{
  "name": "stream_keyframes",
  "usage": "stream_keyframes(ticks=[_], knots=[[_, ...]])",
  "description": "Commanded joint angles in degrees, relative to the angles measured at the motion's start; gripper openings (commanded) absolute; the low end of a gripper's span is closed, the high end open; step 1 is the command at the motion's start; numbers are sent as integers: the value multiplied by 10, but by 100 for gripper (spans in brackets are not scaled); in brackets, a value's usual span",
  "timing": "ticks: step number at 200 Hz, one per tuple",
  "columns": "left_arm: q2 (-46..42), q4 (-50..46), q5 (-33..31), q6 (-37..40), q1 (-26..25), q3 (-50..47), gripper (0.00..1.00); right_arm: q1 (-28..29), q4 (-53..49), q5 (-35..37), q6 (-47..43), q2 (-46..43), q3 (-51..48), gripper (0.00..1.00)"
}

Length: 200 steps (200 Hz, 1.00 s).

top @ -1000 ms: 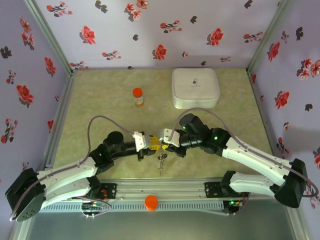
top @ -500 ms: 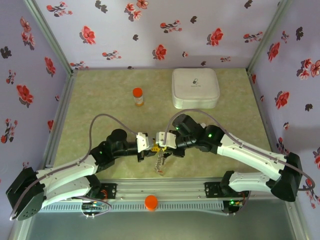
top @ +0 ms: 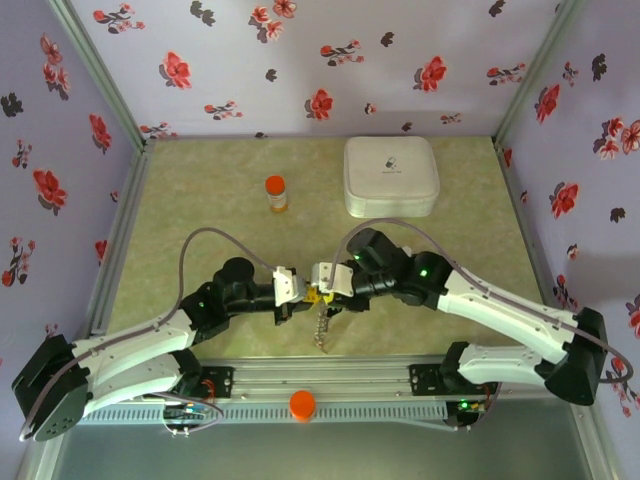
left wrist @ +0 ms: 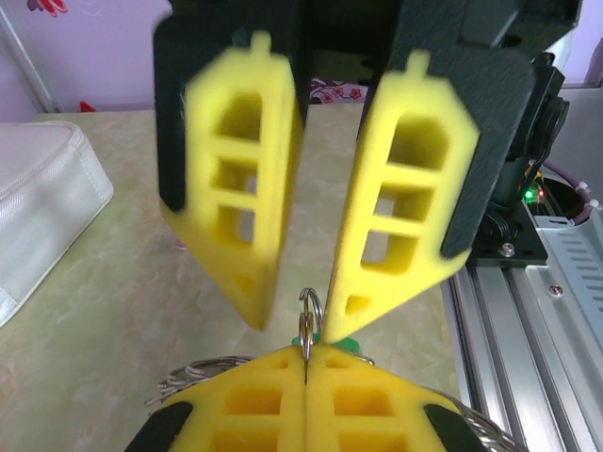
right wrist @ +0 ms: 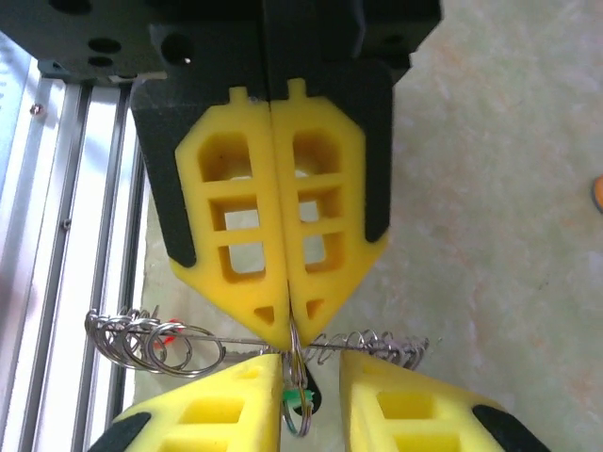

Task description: Put the keys on the keyring

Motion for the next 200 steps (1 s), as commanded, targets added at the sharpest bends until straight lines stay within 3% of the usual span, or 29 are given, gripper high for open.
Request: stream_keyframes(ticks=[1,63,99,154,200], knots=[[-19,63,11,-11,-1,-11,0,0,23,20,5,-36,-22,27],[-29,145,-10,-33,-1,-43,0,-1,20,35,22,-46,-51,28],[-26,141,-9,-34,-1,-42,0,0,29,37,22,-50,-48,21],[-22,136,-10,-28,-1,-41,0,-1,32,30,26,-53,-41,20],[-27,135,-9,-28,-1,-40,0,-1,35,26,28,-50,-39,6]])
